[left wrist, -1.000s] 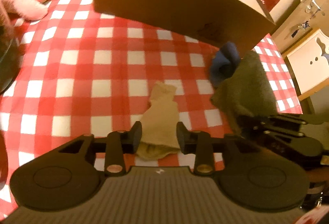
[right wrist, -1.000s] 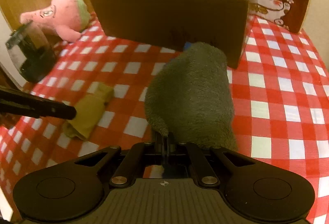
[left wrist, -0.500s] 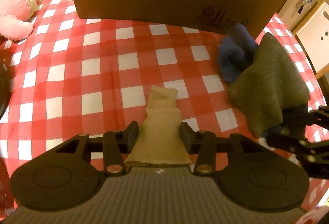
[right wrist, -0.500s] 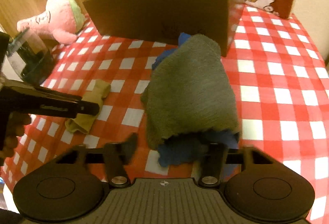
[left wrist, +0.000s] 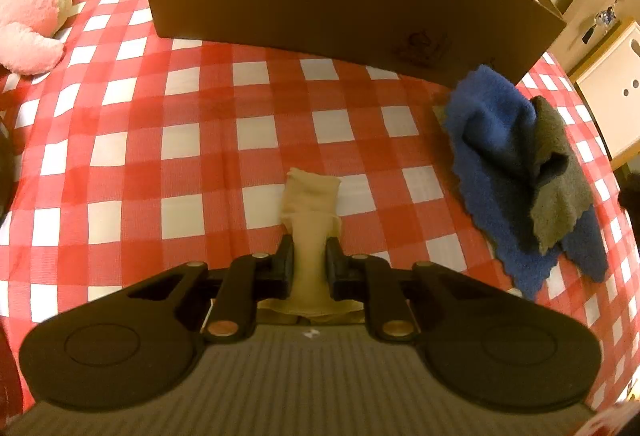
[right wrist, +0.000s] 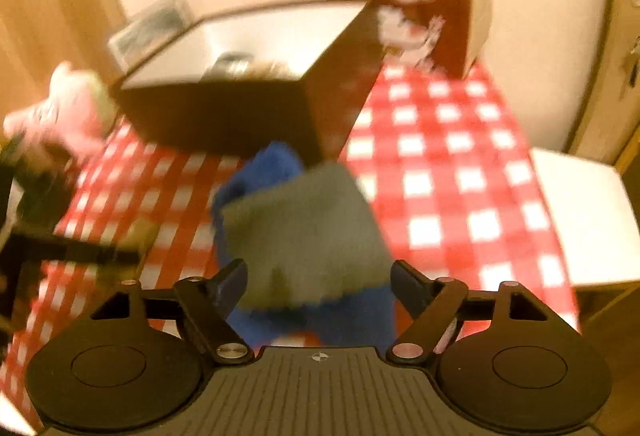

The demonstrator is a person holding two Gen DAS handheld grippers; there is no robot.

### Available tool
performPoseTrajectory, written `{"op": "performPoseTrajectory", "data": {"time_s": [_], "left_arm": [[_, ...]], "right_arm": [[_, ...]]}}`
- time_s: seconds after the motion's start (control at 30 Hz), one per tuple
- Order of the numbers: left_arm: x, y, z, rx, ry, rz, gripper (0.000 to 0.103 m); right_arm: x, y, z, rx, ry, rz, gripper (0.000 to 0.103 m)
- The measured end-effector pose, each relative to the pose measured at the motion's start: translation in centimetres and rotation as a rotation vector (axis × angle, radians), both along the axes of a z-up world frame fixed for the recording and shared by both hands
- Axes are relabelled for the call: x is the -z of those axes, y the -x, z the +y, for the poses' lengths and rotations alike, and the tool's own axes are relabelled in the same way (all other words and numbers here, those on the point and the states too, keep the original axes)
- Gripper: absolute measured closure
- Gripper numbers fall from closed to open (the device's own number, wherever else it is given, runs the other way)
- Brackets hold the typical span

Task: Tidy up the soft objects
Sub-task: 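Lift the beige sock and the cloths with both grippers over the box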

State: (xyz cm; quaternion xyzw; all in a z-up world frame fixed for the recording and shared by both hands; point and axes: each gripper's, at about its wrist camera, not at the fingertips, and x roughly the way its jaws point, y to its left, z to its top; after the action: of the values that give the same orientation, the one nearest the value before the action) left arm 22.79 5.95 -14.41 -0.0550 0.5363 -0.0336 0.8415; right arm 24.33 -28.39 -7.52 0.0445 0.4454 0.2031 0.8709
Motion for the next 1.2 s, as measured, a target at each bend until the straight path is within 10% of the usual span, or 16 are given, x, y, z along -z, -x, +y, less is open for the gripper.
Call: {"op": "performPoseTrajectory", "data": {"time_s": [0.43,0.87,1.2], "left_arm": [[0.2,-0.2,0.7,-0.024,0.04,0.013,0.088],[0.1,-0.5,0.7,-0.024,0.036,0.028,0.087],[0.1,-0.8,0.4,-0.016,0.02,0.027,0.087]], "right_arm": [[5.4,-6.3,1.1,0.066,-0.192,0.157,0.017],[6.5,-2.5,11.5,-0.225,0.184,-0.006,0.001],[8.2,-3.5,12.5,-0.185,0.279,-0.018,0.006]]}}
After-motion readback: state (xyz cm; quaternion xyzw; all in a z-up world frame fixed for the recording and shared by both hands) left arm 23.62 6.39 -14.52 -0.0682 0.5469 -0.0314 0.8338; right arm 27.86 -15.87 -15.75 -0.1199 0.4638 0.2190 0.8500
